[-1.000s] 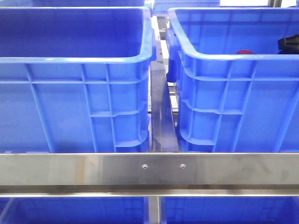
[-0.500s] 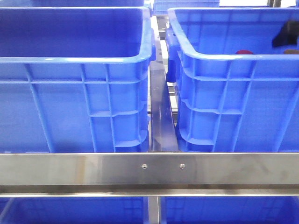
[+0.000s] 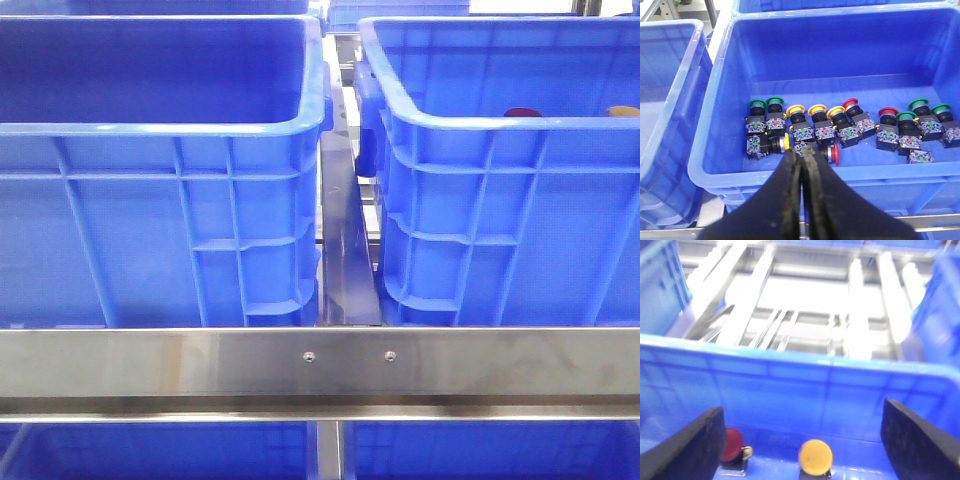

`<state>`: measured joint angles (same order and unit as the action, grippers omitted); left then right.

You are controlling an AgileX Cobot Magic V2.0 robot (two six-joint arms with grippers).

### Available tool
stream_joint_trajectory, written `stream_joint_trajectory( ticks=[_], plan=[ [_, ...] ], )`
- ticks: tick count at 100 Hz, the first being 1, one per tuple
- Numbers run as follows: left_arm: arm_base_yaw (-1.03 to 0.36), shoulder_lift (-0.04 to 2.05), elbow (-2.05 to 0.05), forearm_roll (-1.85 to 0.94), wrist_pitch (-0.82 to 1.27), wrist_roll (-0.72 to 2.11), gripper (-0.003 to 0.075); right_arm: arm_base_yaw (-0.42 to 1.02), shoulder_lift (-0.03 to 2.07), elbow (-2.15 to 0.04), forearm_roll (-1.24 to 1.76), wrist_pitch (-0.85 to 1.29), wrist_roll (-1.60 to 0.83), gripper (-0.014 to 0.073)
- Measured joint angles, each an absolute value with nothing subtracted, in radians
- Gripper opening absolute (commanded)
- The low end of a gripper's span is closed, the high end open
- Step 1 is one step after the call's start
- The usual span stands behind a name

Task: Pick red and yellow buttons and place in box
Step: 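Raise the right gripper out of the crate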

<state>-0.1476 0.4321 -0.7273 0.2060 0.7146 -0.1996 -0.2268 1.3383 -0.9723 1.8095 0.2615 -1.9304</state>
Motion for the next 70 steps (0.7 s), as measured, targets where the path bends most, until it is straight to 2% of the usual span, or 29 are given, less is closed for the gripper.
stream_joint_trajectory(
  ticks=[40, 70],
  plan=[
    [-0.148, 0.432, -0.727, 0.202, 0.715, -0.2, -0.0019, -0.017, 0.927, -0.729, 1.821, 0.019, -1.933, 0.0644],
    [-0.148, 0.432, -0.727, 0.202, 0.715, -0.2, -0.0019, 0.003, 0.598, -0.55, 1.825, -0.041, -1.933, 0.0644]
  ],
)
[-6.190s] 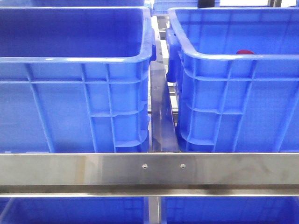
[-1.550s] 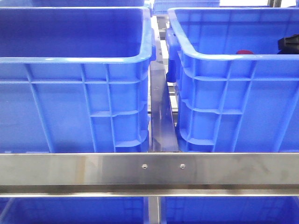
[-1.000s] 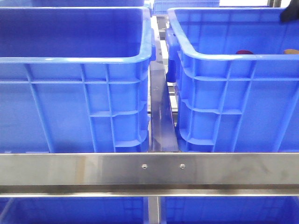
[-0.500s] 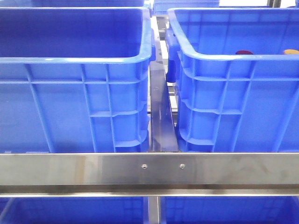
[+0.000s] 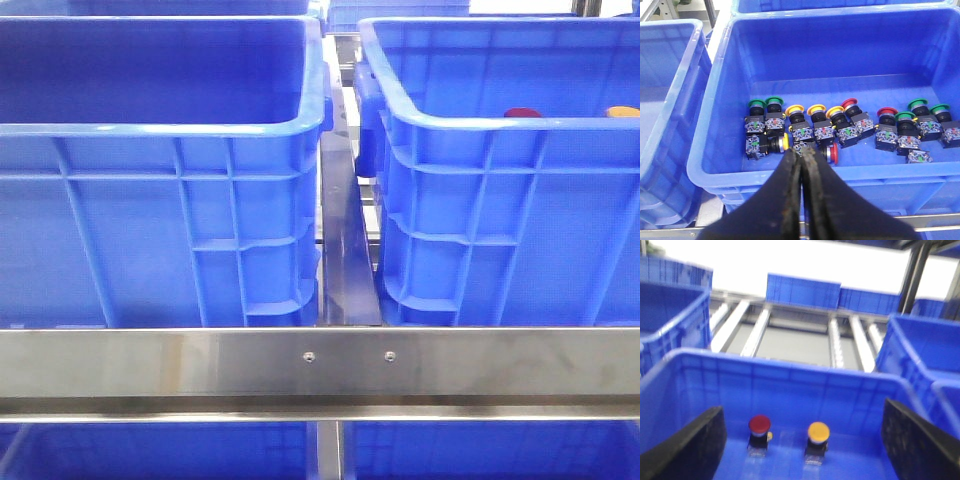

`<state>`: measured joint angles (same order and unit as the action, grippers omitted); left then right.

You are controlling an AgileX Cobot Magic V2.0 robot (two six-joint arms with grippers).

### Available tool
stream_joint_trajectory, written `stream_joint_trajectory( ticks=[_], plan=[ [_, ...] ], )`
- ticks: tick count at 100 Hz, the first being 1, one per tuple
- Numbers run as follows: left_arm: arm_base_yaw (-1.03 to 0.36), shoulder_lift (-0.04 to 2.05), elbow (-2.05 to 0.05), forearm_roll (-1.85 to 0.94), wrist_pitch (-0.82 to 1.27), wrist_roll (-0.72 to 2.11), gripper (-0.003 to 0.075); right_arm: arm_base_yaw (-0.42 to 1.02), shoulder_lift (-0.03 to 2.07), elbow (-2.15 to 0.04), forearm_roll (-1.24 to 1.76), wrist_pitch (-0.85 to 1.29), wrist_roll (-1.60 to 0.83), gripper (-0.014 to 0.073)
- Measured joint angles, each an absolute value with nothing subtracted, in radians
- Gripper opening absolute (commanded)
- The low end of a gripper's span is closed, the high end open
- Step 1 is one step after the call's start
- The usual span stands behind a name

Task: Pick red and yellow buttons and place in box
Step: 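Raise the right gripper out of the crate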

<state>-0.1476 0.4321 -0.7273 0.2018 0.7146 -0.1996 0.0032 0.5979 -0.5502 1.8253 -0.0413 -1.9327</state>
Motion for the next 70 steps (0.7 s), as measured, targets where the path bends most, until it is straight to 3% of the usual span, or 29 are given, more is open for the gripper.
stream_joint_trajectory(
  ticks=[16, 24, 36, 58, 70],
  plan=[
    [-0.148, 0.432, -0.727, 0.202, 0.715, -0.2, -0.0019, 0.003, 0.473, -0.483, 1.827, -0.041, -1.933, 0.064],
    [-0.148, 0.432, -0.727, 0.202, 0.715, -0.2, -0.0019, 0.003, 0.429, -0.46, 1.827, -0.041, -1.933, 0.0588],
    [-0.148, 0.432, -0.727, 0.202, 0.715, -0.2, -0.0019, 0.003, 0.405, -0.449, 1.828, -0.041, -1.935, 0.0395],
    [-0.148, 0.432, -0.727, 0.202, 0.715, -0.2, -0.0019, 0.003, 0.405, -0.449, 1.83, -0.041, -1.935, -0.0072],
    [-0.148, 0.432, -0.727, 0.202, 0.715, -0.2, -0.0019, 0.003, 0.405, -0.449, 1.83, -0.041, -1.935, -0.0068]
  ],
)
